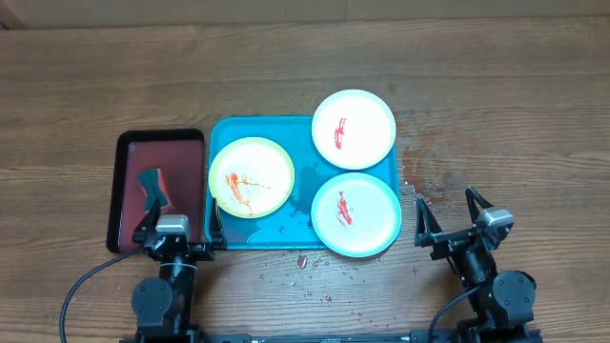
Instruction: Clean dirty plates on tray and stack at the side
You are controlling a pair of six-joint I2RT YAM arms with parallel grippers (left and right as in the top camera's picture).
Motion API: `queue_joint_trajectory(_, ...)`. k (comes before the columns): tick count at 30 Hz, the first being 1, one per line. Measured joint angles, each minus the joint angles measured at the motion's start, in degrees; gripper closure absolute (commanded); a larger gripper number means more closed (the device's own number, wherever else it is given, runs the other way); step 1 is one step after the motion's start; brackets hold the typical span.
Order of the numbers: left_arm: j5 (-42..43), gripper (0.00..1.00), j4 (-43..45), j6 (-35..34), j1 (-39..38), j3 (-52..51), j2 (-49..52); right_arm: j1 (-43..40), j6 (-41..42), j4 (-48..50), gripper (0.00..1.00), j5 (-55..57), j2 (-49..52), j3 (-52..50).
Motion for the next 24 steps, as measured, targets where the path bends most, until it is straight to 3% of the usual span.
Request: queue_joint_trajectory(24,1.51,0.00,-5.64,-1.77,0.00,11.19,0.00,0.00,0.00,-3.67,0.00,-1.68,0.00,9.09)
